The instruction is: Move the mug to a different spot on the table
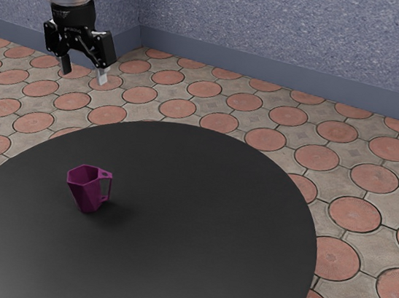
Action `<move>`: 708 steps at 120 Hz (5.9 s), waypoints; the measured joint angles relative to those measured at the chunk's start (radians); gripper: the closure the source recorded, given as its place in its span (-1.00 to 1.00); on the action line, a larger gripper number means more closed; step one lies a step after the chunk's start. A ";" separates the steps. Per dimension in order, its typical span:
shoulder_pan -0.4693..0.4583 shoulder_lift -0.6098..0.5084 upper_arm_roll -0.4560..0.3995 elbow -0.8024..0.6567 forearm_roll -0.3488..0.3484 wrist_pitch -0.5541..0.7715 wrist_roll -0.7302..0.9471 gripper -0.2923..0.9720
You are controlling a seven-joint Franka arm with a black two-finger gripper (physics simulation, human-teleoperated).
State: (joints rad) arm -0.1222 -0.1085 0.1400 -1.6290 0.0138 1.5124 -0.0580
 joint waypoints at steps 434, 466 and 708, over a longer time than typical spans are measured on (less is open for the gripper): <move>0.004 0.476 0.070 -0.305 0.118 0.667 0.821 0.42; 0.004 0.469 0.038 -0.272 0.188 0.576 0.785 0.58; 0.002 0.519 -0.224 -0.272 0.350 0.520 0.410 -0.51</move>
State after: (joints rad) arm -0.1206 0.4110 -0.0843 -1.9010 0.3641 2.0328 0.3519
